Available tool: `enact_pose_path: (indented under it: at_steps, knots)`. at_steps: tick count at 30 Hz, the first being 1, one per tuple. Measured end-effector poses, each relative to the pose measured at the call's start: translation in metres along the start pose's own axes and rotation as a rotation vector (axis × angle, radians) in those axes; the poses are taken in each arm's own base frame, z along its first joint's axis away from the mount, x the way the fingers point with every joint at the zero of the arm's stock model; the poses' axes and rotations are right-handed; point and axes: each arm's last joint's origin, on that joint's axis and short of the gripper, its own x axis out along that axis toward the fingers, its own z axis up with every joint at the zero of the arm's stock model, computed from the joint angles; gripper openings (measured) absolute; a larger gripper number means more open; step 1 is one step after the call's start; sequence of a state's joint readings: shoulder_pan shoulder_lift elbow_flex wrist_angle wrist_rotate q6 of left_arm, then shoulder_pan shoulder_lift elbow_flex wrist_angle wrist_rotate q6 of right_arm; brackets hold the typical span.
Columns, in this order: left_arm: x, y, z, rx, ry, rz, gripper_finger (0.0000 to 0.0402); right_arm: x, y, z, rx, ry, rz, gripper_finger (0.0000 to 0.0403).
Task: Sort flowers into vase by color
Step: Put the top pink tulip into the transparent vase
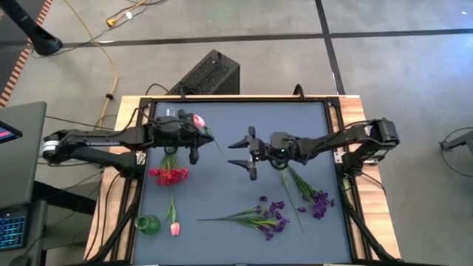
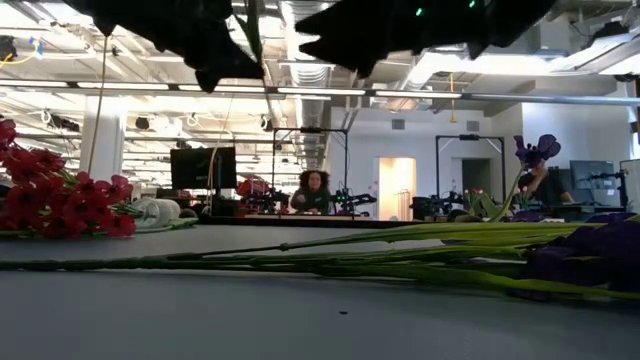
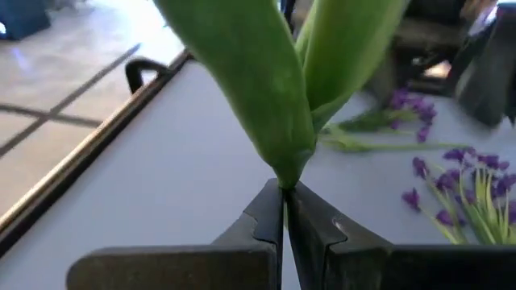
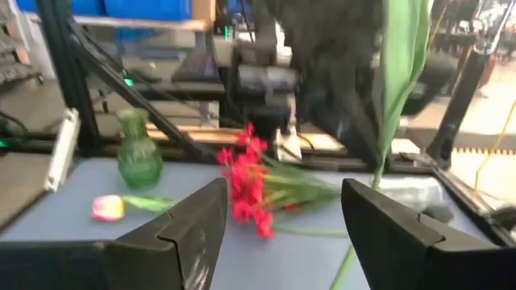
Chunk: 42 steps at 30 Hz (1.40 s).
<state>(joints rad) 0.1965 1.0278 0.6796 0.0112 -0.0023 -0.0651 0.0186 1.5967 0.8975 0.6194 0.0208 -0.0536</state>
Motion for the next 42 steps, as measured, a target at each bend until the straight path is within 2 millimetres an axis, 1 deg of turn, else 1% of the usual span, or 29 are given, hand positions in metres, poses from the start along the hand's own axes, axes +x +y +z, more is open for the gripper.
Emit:
enact_pose_path:
  at_steps: [4, 9, 14, 18, 23, 27, 30, 36, 39, 42]
  knots:
    - [0.001, -0.001, 0.002, -0.006, -0.025, -0.042, 0.0000, 0.019, -0.005, -0.012, 0.001, 0.024, -0.017, 0.0270]
    - [0.001, -0.002, 0.001, -0.018, -0.005, -0.051, 0.0000, 0.035, -0.014, -0.007, 0.002, -0.001, -0.050, 0.0270]
    - [0.001, -0.001, -0.003, -0.014, 0.032, -0.048, 0.0000, 0.036, -0.018, -0.007, -0.003, 0.005, -0.079, 0.0270]
    - [0.001, -0.001, -0.001, 0.001, 0.014, -0.049, 0.0000, 0.036, -0.023, -0.008, 0.002, 0.009, -0.091, 0.0270]
    - [0.001, -0.001, 0.000, 0.010, 0.004, -0.051, 0.0000, 0.038, -0.023, -0.009, 0.000, -0.012, -0.092, 0.0270]
    - [0.001, -0.001, 0.000, 0.011, 0.002, -0.051, 0.0000, 0.043, -0.025, -0.016, 0.002, -0.007, -0.096, 0.0270]
    - [0.001, -0.002, 0.000, 0.011, 0.000, -0.052, 0.0000, 0.046, -0.026, -0.024, 0.003, 0.016, -0.098, 0.0270]
    - [0.001, -0.002, 0.001, 0.012, -0.005, -0.052, 0.0000, 0.048, -0.026, -0.028, 0.006, 0.023, -0.098, 0.0269]
    - [0.001, -0.002, 0.001, 0.012, -0.005, -0.053, 0.0000, 0.048, -0.029, -0.029, 0.010, 0.026, -0.108, 0.0255]
    - [0.001, -0.002, 0.000, 0.012, -0.003, -0.057, 0.0000, 0.048, -0.033, -0.028, 0.021, 0.023, -0.122, 0.0226]
